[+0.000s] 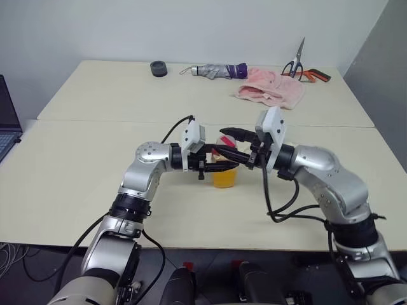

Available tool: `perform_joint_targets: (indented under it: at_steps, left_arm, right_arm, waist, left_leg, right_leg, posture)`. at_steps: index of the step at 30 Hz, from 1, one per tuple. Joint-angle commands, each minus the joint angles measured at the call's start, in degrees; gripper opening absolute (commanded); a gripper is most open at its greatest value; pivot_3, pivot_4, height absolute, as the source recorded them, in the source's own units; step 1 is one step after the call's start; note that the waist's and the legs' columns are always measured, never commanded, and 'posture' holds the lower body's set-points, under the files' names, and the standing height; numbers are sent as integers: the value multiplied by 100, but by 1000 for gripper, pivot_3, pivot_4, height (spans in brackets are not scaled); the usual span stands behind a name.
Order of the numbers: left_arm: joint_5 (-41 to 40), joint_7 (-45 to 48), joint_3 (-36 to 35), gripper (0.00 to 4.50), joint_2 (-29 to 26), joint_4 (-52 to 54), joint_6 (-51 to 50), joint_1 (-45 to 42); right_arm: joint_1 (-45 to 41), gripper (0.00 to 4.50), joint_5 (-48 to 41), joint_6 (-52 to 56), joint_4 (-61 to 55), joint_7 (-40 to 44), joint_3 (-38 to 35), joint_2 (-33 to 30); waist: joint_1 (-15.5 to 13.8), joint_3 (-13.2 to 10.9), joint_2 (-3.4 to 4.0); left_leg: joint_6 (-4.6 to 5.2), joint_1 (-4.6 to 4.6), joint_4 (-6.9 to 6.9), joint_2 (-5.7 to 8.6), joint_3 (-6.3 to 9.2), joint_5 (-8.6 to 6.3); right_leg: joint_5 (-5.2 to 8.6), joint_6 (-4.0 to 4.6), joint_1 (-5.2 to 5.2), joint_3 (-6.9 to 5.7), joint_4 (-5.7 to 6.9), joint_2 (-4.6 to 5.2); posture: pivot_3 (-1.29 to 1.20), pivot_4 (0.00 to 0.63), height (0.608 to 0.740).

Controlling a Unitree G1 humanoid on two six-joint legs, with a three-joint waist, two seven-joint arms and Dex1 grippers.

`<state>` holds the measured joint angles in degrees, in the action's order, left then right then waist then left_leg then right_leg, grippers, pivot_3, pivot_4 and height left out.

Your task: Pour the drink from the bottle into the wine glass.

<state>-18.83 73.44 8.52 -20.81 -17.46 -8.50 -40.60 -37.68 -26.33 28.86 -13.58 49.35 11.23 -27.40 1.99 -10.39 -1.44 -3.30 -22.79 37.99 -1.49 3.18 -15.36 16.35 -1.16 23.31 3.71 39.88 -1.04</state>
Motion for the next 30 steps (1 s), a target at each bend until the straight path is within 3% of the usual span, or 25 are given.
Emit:
perform_joint_targets:
  at_steps: [1, 4, 7, 9, 15, 20, 30]
  left_arm:
    - [-60, 123, 15, 1817, -14, 286, 60, -153]
    - [-50, 63, -4, 1817, 24, 271, 74, -150]
    - [-20, -6, -10, 1816, 56, 282, 69, -119]
    - [13, -42, -5, 1815, 64, 299, 54, -88]
    - [-6, -137, -39, 1814, 156, 145, 25, -144]
    - [30, -18, 12, 1814, 209, -33, 108, -242]
    - [144, 203, 53, 1814, 342, -540, 300, -567]
  right_arm:
    - [-780, 1854, 248, -753, 1044, 1450, 315, -231]
    - [-1050, 1854, 78, -670, 1448, 1684, 89, -244]
    - [-767, 1854, -109, -379, 1031, 1317, -265, -254]
    - [-492, 2582, -153, -319, 613, 956, -515, -240]
    - [990, 4493, -360, 893, -2101, -1418, -1156, 228]
    - [1288, 4500, 526, 1778, -2863, -3290, -578, 955]
    - [1456, 4500, 992, 1934, -3000, -4041, -97, 1537]
  waist:
    - [23, -4, 5]
    - [20, -4, 6]
    - [-13, -5, 6]
    - [-21, -5, 6]
    - [-36, -5, 6]
    - [23, -5, 7]
    - [13, -5, 7]
  left_leg:
    - [0, 1, 0, 0, -2, 0]
    - [1, -1, -3, -6, 6, 0]
    - [1, -12, -4, -5, 10, -1]
    - [1, -16, -3, -6, 11, -1]
    - [1, -20, -1, -6, 13, -1]
    - [-1, -6, -1, -2, 5, 1]
    - [-4, -11, -3, -3, 6, 3]
  right_leg:
    - [0, 0, 0, 0, -1, 0]
    - [1, 2, 0, -8, -2, -5]
    - [2, 5, 5, -10, -3, 4]
    - [2, 5, 7, -9, -4, 15]
    - [5, 0, 7, -5, -1, 30]
    - [5, -1, 7, 3, 9, 4]
    - [5, 0, 7, 3, 1, -6]
  posture:
    - [0, 150, 740]
    - [0, 150, 740]
    - [0, 150, 740]
    - [0, 150, 740]
    - [0, 150, 740]
    - [0, 150, 740]
    - [0, 150, 740]
